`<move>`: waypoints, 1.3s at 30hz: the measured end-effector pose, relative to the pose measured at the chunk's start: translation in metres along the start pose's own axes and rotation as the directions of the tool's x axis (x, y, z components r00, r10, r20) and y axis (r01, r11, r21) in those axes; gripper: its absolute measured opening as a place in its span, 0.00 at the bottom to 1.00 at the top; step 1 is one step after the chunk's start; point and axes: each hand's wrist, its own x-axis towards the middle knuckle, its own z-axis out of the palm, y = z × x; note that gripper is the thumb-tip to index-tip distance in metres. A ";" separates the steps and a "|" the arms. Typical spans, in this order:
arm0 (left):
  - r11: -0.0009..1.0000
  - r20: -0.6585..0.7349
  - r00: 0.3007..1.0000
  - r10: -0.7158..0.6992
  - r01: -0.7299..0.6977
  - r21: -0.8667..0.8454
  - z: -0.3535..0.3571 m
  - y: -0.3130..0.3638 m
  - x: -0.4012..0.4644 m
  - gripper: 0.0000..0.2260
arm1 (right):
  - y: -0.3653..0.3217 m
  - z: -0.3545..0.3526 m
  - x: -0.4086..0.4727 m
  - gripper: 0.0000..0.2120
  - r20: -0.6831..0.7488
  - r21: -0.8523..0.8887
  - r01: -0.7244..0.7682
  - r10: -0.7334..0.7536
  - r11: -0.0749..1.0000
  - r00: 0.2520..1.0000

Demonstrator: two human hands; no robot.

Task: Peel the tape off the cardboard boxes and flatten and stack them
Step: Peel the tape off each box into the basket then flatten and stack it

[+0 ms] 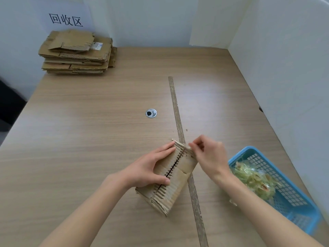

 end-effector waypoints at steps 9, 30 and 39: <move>0.801 0.005 0.980 -0.200 0.161 0.577 -0.009 0.039 0.014 0.54 | 0.001 0.010 -0.024 0.05 -0.105 0.209 -0.246 0.272 0.947 0.957; 0.656 -0.223 0.975 0.014 0.159 0.737 0.042 0.026 0.004 0.52 | 0.033 -0.043 -0.034 0.28 0.508 0.387 -0.365 0.135 0.847 0.851; 0.643 -0.232 0.973 0.008 0.173 0.746 0.044 0.027 0.004 0.52 | 0.024 -0.012 -0.076 0.13 0.302 -0.228 0.718 -0.653 0.658 0.694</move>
